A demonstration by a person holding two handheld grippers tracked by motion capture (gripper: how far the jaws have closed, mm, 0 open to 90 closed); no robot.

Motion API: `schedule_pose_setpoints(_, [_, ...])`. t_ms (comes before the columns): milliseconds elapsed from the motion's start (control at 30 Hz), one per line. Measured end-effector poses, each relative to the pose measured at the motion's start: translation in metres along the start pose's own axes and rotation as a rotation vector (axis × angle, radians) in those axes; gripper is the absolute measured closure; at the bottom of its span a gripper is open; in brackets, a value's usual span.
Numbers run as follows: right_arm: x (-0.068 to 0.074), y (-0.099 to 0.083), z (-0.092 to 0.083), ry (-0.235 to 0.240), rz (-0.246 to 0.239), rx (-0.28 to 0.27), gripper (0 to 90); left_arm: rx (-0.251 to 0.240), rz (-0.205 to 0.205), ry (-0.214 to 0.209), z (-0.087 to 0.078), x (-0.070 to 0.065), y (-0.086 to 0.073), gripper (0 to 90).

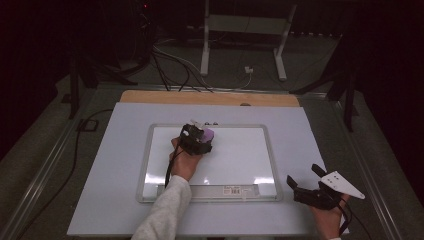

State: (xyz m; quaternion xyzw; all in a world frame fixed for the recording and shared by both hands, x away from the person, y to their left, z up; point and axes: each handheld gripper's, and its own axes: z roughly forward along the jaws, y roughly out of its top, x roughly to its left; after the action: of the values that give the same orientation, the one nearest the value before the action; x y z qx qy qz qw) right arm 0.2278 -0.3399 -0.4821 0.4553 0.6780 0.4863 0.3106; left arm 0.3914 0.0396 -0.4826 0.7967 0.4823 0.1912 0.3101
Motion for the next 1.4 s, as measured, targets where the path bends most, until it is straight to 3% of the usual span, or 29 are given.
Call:
schedule_pose_setpoints(667, [0.000, -0.001, -0.002, -0.006, -0.001, 0.004, 0.2, -0.045, -0.066, 0.043, -0.017, 0.034, -0.004, 41.8])
schedule_pose_setpoints(1400, [0.001, -0.001, -0.001, -0.002, 0.001, 0.005, 0.2, -0.011, -0.137, 0.117, -0.021, 0.076, -0.027, 41.8])
